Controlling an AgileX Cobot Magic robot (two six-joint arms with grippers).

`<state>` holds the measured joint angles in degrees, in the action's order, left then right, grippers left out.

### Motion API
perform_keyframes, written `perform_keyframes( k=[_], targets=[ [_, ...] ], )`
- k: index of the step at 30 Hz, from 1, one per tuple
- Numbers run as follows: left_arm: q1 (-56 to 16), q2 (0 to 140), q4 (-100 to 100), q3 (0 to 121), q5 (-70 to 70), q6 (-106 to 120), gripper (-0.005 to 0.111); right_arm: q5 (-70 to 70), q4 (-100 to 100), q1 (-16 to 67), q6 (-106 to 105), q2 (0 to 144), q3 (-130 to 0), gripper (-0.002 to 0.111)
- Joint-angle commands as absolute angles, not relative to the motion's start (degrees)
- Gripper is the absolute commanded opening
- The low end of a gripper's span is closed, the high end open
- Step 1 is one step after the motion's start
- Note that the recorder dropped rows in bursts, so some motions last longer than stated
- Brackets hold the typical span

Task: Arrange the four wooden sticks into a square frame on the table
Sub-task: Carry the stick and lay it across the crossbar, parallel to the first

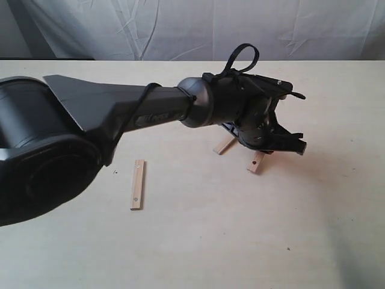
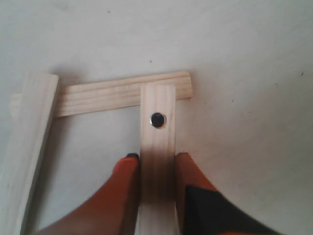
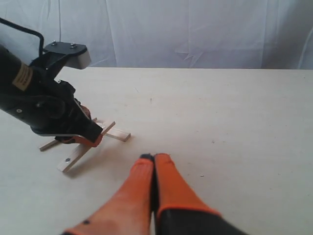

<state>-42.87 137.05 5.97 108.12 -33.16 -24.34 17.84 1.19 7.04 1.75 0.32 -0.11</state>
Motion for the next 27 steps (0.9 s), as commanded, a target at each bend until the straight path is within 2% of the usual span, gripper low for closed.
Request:
perform_keyframes(
  k=[1, 9, 13, 20, 27],
  targets=[
    [-42.97, 138.12, 4.44, 108.55, -32.42, -23.97, 0.000, 17.43, 1.21, 6.67, 1.49, 0.00, 0.00, 0.000],
    [-42.97, 138.68, 3.22, 108.97, -30.06, -22.71, 0.001, 17.43, 1.21, 6.67, 1.49, 0.00, 0.00, 0.000],
    [-42.97, 138.68, 3.91, 108.97, -29.83, -21.90, 0.009, 17.43, 1.21, 6.67, 1.49, 0.00, 0.00, 0.000],
    [-42.97, 138.68, 7.04, 108.97, -29.69, -21.90, 0.032, 17.43, 1.21, 6.67, 1.49, 0.00, 0.00, 0.000],
    [-42.87, 135.60, 9.19, 108.97, -34.70, -21.90, 0.034, 17.43, 1.21, 6.67, 1.49, 0.00, 0.00, 0.000]
  ],
)
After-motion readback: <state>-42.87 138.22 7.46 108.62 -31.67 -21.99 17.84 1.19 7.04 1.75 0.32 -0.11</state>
